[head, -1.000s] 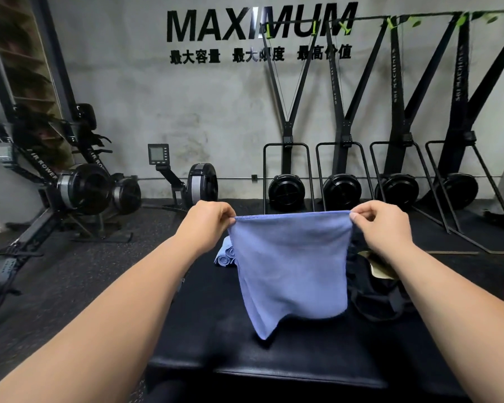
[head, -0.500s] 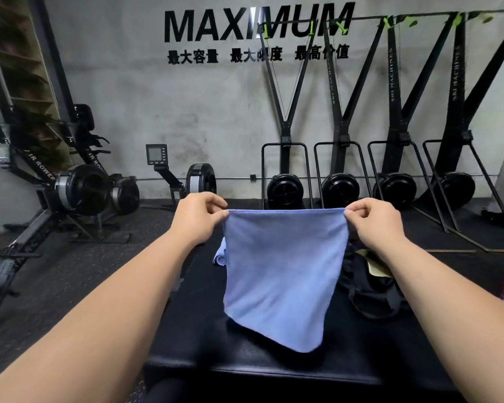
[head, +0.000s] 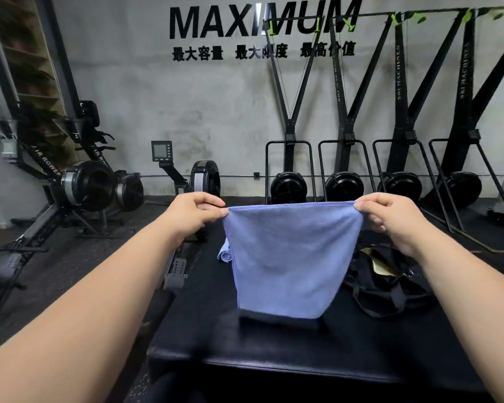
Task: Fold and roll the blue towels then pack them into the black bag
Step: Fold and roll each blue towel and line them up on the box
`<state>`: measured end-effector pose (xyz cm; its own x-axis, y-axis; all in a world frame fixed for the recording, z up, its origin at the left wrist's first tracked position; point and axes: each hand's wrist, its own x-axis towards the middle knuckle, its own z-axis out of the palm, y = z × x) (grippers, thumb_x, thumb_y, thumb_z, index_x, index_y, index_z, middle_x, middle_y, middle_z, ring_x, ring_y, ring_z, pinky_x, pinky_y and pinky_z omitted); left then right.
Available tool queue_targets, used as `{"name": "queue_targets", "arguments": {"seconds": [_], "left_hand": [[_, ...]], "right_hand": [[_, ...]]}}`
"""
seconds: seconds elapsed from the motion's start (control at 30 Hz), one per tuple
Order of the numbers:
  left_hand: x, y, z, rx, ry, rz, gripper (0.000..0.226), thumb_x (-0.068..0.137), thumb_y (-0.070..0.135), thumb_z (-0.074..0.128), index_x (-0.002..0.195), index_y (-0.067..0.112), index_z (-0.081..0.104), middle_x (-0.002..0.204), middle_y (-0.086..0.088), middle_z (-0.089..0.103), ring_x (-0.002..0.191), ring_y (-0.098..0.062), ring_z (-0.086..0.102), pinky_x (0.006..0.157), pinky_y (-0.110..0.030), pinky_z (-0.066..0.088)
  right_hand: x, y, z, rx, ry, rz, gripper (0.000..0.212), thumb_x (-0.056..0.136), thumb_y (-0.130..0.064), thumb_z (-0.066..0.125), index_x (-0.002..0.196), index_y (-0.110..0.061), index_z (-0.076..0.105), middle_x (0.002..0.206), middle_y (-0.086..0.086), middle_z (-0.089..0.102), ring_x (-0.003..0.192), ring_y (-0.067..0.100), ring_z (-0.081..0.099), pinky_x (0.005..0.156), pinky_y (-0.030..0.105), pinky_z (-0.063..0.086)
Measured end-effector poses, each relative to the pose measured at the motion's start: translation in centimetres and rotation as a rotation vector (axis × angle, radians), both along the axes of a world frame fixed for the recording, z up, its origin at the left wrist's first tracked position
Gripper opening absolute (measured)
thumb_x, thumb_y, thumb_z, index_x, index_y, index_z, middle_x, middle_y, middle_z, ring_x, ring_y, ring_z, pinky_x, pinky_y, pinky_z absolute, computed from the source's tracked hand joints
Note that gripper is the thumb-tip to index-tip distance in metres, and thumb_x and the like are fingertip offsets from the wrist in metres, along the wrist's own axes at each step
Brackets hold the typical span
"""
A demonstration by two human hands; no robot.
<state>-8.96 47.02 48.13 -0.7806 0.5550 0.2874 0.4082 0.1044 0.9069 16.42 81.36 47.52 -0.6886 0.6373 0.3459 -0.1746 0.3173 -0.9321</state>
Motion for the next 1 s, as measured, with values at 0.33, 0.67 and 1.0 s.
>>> {"name": "queue_targets", "arguments": {"seconds": [0.33, 0.67, 1.0], "left_hand": [[-0.9, -0.2, -0.9, 0.123, -0.342, -0.34, 0.045, 0.061, 0.029, 0.101, 0.097, 0.022, 0.075, 0.084, 0.0, 0.067, 0.065, -0.012, 0.052, 0.067, -0.027, 0.046], [-1.9, 4.6, -13.9, -0.722, 0.431, 0.142, 0.005, 0.094, 0.023, 0.076, 0.09, 0.023, 0.08, 0.091, -0.001, 0.077, 0.09, -0.023, 0.071, 0.081, -0.031, 0.053], [-2.5, 8.1, -17.9, -0.569, 0.228, 0.418, 0.02, 0.089, 0.025, 0.054, 0.081, 0.024, 0.072, 0.082, 0.005, 0.074, 0.08, -0.024, 0.065, 0.075, -0.033, 0.054]], "right_hand": [[1.4, 1.3, -0.8, -0.189, -0.139, 0.136, 0.012, 0.089, -0.015, 0.065, 0.076, -0.017, 0.062, 0.058, -0.007, 0.041, 0.046, 0.006, 0.029, 0.05, 0.027, 0.019], [-3.3, 1.6, -13.3, 0.479, -0.654, -0.248, 0.014, 0.086, -0.023, 0.078, 0.075, -0.03, 0.074, 0.08, -0.011, 0.073, 0.078, 0.01, 0.065, 0.072, 0.029, 0.044], [-7.5, 1.8, -18.1, 0.05, -0.479, -0.307, 0.008, 0.091, -0.017, 0.06, 0.092, -0.019, 0.067, 0.068, -0.003, 0.076, 0.061, 0.02, 0.075, 0.073, 0.037, 0.059]]}}
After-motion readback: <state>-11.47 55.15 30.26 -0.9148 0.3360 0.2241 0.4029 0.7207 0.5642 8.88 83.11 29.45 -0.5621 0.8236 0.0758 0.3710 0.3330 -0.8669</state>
